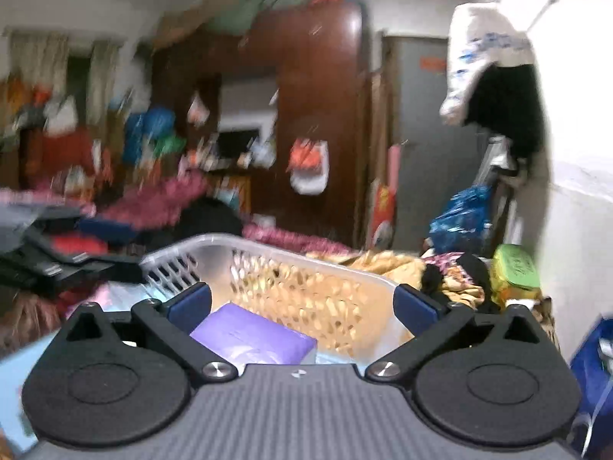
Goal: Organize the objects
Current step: 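Carry the purple tissue pack with the left gripper into the laundry basket, then grasp the plush toy with black bead strap using the left gripper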
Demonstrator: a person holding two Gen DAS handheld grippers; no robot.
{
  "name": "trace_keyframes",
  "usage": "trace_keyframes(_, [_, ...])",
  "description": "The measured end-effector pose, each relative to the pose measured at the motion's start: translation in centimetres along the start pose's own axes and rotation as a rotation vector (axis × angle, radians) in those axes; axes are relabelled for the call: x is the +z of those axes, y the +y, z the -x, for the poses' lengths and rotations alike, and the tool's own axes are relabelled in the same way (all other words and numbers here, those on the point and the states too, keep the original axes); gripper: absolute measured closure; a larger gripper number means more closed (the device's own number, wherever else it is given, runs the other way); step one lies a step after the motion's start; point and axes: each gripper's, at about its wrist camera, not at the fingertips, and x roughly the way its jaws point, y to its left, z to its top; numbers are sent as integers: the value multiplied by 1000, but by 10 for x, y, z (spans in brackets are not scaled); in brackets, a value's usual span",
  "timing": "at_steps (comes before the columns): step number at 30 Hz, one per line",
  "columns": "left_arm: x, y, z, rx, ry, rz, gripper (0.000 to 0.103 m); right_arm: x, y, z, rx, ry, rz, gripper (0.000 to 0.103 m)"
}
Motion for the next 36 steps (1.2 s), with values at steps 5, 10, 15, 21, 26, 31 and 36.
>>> trace_keyframes(5, [-59,-20,55,73,-14,-9,15,-65,0,63,-67,-34,-106,0])
trace_keyframes(10, [-117,-15,79,88,-3,96,15,-138,5,94,-54,-26,-166,0])
trace_keyframes(15, [-139,-42,86,-20,-57,107,15,-154,9,106,-41,-60,-206,2])
trace_keyframes(21, [-153,-74,64,-151,-15,52,20,-157,36,98,77,-41,-96,37])
trace_keyframes(26, [-164,-87,51,-225,4,34,22,-154,42,81,121,-5,-54,46])
trace_keyframes(31, [-171,-88,36,-268,37,47,29,-157,46,74,141,30,-39,61])
trace_keyframes(36, [-176,-78,29,-289,53,92,46,-167,44,79,147,39,-34,66])
